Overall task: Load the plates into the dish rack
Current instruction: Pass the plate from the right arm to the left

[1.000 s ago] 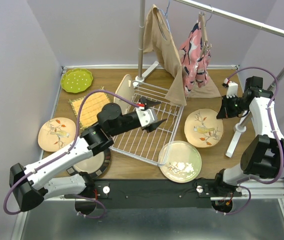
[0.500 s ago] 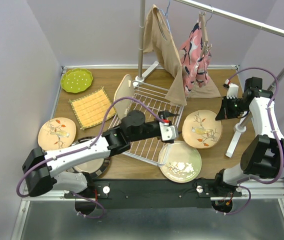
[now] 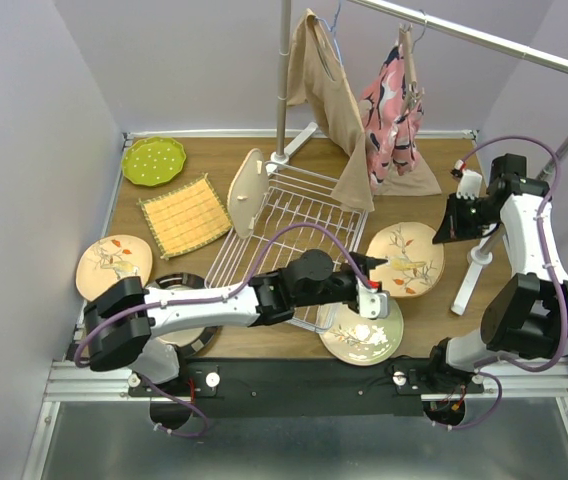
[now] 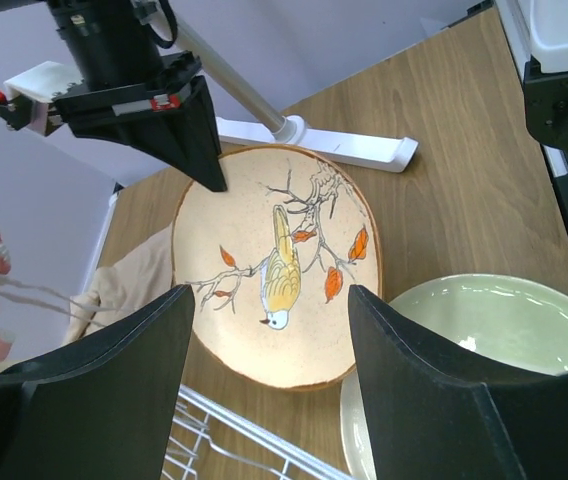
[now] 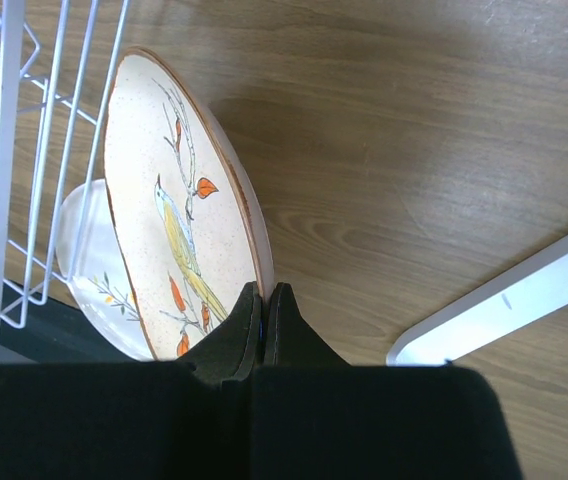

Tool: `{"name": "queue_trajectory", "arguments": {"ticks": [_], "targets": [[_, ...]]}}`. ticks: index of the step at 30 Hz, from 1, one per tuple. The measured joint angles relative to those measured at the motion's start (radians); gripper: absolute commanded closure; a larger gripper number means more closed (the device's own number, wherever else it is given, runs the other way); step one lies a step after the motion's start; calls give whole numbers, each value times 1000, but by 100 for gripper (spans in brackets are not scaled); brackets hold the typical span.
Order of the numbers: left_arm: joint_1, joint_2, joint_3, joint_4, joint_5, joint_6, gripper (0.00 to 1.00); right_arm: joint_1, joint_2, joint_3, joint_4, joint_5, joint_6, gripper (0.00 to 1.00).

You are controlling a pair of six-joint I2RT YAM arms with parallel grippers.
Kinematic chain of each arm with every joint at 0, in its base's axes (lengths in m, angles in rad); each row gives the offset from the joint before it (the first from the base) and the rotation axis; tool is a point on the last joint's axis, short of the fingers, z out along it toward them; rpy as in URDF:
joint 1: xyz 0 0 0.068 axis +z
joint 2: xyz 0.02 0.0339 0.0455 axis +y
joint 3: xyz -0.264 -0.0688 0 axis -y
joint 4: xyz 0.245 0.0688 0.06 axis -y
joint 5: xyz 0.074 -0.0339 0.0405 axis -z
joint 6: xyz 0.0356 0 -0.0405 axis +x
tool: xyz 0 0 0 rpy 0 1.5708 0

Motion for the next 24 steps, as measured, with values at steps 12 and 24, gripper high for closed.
{"name": "queue_trajectory", "arguments": {"ticks": [12, 24], "targets": [[-48, 151, -37, 132, -67, 21, 28, 0, -14, 55, -56, -1, 54, 100], [-49, 326, 10, 227, -217, 21, 28, 0, 22, 169, -114, -6, 74, 99]]}}
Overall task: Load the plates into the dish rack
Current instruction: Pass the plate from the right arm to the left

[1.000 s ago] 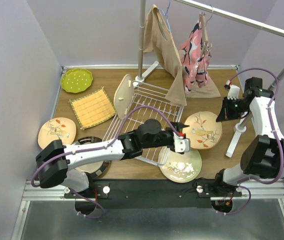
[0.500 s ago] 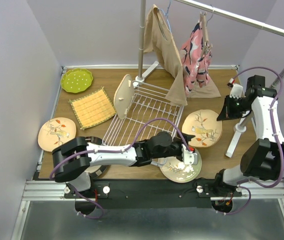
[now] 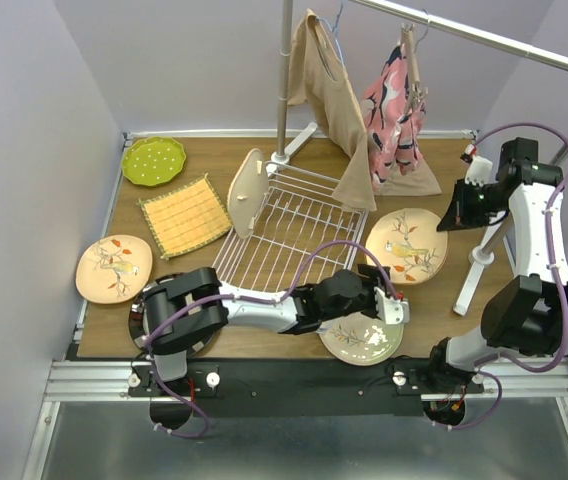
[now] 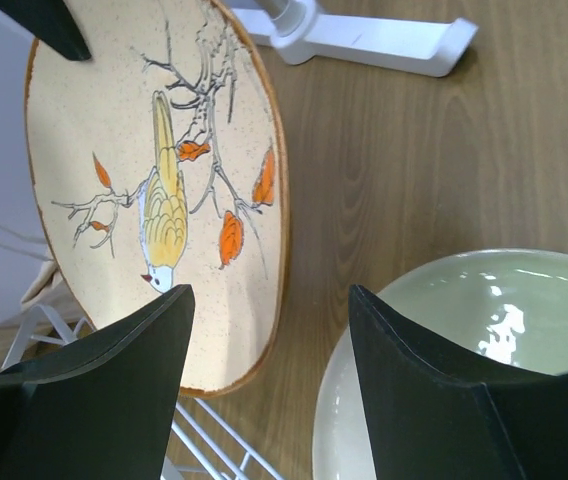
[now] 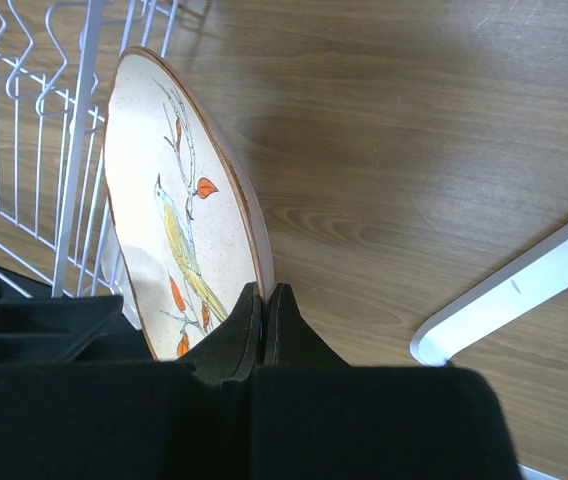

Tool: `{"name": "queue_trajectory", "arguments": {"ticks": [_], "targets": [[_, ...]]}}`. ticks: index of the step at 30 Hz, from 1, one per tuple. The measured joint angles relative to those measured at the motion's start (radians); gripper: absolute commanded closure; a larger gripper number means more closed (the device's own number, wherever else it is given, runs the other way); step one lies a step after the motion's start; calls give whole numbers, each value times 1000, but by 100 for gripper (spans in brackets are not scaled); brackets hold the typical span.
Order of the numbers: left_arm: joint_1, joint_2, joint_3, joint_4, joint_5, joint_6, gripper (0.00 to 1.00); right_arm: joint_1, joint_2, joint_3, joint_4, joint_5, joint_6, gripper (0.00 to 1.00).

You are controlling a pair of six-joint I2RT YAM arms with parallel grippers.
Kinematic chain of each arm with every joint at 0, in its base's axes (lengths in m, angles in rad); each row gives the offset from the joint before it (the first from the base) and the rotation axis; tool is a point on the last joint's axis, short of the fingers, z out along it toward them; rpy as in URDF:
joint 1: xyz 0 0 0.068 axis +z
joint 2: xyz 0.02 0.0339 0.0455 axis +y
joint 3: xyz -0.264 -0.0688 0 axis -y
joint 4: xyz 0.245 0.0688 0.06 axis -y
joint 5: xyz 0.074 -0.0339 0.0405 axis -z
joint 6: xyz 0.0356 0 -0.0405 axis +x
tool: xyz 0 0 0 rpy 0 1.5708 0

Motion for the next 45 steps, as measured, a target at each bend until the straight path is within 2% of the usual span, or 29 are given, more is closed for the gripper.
{"name": "queue_trajectory", "arguments": {"ticks": [10, 13, 16, 19, 20, 26, 34, 38, 40, 41, 43, 44, 45], "targets": [[0, 113, 93, 57, -165, 19, 32, 0, 21, 17, -21, -11, 15, 100], [0, 132, 107, 64, -196, 24, 36, 0, 21, 17, -22, -19, 19, 99], [0, 142, 109, 70, -207, 30, 43, 0, 21, 17, -22, -26, 19, 99], [0, 154, 116, 71, -219, 37, 64, 0, 21, 17, -22, -31, 20, 99], [0, 157, 120, 69, -220, 40, 74, 0, 21, 17, -21, -32, 22, 99], [-16, 161, 125, 61, -251, 98, 100, -6, 26, 22, -12, -17, 77, 100], [-17, 158, 135, 44, -269, 127, 100, -8, 26, 22, -5, -14, 95, 98], [-17, 147, 135, 32, -274, 127, 100, -8, 26, 20, -2, -21, 99, 74], [-17, 144, 135, 31, -280, 116, 100, -8, 26, 19, 2, -37, 87, 66], [-17, 142, 134, 31, -283, 107, 100, -8, 26, 19, 6, -54, 82, 56], [-16, 133, 131, 31, -288, 85, 100, -8, 24, 17, 5, -87, 71, 46], [-15, 127, 127, 32, -293, 76, 100, -5, 23, 16, 4, -103, 64, 36], [-14, 119, 123, 32, -295, 70, 100, -3, 23, 16, 3, -115, 63, 33]]}}
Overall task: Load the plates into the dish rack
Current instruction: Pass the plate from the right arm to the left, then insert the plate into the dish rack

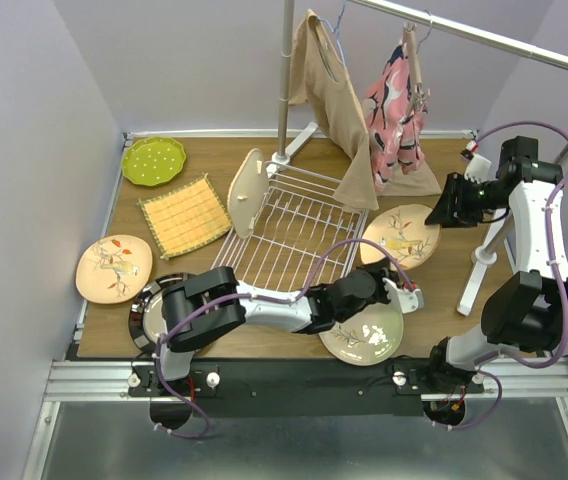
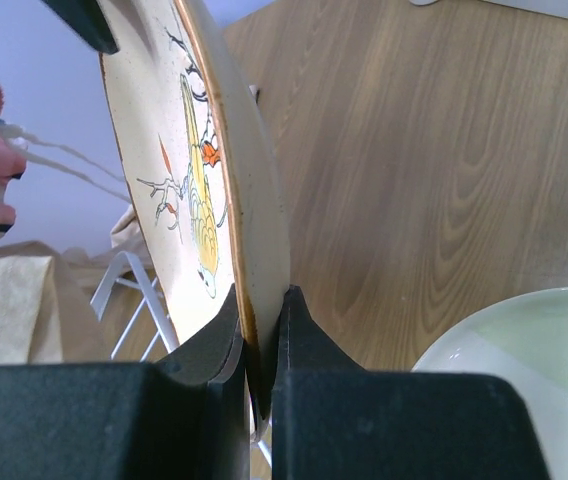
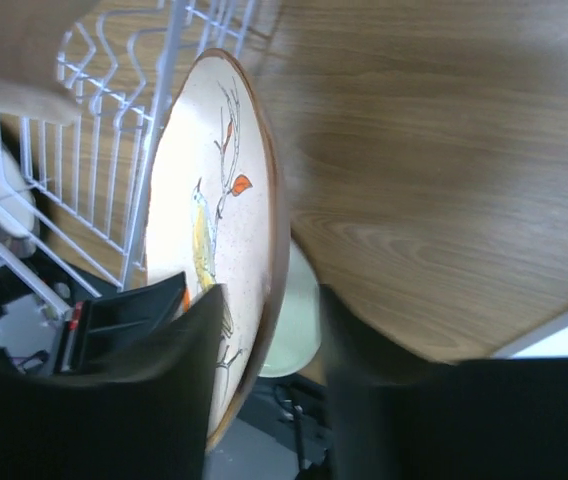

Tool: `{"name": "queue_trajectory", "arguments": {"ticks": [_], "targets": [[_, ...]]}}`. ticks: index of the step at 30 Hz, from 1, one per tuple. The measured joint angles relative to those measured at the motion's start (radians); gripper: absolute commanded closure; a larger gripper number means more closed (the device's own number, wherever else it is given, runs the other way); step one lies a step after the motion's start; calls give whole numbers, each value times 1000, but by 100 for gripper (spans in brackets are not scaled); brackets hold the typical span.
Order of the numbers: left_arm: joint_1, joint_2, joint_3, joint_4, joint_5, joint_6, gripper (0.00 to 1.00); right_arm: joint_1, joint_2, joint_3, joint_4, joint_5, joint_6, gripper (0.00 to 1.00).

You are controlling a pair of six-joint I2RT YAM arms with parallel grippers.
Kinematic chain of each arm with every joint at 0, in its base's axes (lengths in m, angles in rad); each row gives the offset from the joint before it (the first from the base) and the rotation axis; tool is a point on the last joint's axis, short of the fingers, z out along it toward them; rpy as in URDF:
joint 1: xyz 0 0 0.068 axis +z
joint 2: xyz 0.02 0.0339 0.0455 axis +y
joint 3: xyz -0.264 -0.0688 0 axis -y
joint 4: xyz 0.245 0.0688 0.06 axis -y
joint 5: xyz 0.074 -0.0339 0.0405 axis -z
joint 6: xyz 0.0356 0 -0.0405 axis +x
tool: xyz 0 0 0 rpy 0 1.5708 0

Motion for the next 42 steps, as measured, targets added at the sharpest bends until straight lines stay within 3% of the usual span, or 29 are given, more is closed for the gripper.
{"name": "queue_trajectory", "arguments": {"ticks": [5, 9, 32, 42], "targets": [[2, -43, -42, 33, -11, -31, 100, 0, -2, -10, -1, -38, -14, 16], [-2, -64, -69, 55, -11, -42, 100, 0, -3, -22, 2, -43, -14, 11], [-55, -117, -140, 80, -16, -20, 100, 3, 19, -14, 134, -111, 198, 8], [-112, -293, -219, 50, 14, -19, 100, 3, 34, -14, 166, -147, 254, 7]]}}
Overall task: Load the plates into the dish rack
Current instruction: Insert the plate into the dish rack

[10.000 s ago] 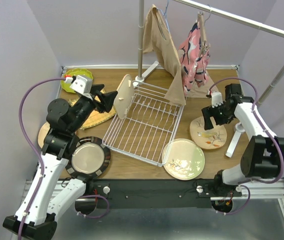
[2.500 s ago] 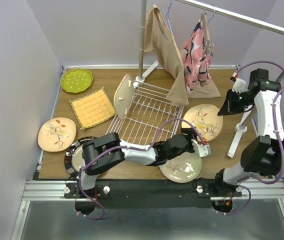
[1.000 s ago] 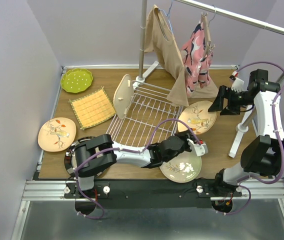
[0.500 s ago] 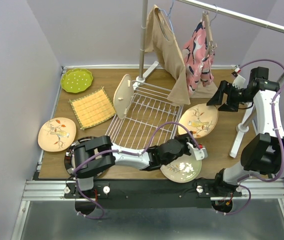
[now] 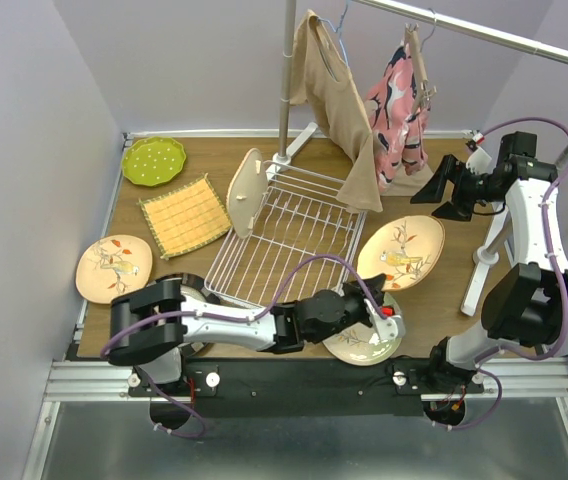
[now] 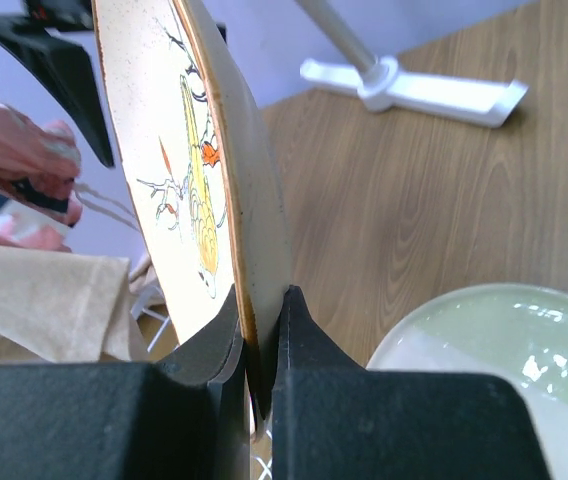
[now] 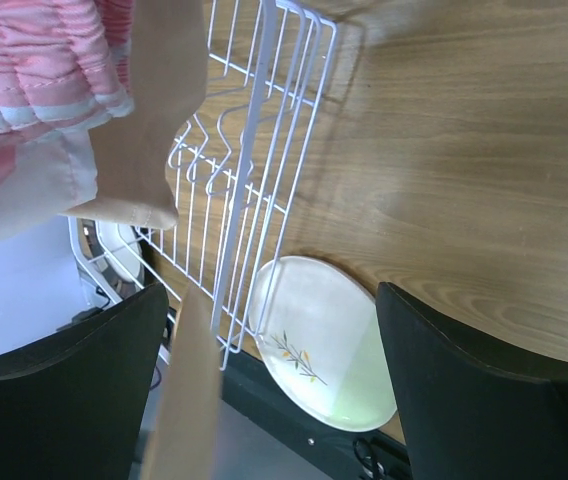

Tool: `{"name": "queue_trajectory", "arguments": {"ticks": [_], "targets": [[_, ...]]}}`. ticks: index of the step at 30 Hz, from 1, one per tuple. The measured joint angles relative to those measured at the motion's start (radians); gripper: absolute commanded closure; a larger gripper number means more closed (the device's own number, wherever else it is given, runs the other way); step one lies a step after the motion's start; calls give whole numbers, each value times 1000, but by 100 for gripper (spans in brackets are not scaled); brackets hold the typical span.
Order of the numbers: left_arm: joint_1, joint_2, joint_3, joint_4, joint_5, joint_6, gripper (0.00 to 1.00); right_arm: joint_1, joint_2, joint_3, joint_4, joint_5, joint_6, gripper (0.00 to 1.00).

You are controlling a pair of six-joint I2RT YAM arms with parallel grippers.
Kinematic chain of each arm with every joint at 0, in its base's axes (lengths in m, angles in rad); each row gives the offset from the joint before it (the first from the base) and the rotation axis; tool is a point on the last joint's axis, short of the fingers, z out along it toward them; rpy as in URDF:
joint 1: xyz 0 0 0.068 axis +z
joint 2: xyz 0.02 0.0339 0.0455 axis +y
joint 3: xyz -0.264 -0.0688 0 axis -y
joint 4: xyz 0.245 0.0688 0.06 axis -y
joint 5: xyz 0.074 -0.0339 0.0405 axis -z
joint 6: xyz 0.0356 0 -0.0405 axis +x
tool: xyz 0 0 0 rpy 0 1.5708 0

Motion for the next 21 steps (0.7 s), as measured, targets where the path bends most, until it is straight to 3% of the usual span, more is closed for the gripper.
{"name": "queue_trajectory", "arguments": {"ticks": [13, 21], "targets": [[-4, -252, -63, -158, 128, -90, 100, 0, 6, -37, 19, -76, -66, 6], [-4, -399, -108, -276, 130, -128, 100, 0, 25, -85, 21, -87, -169, 6]]}}
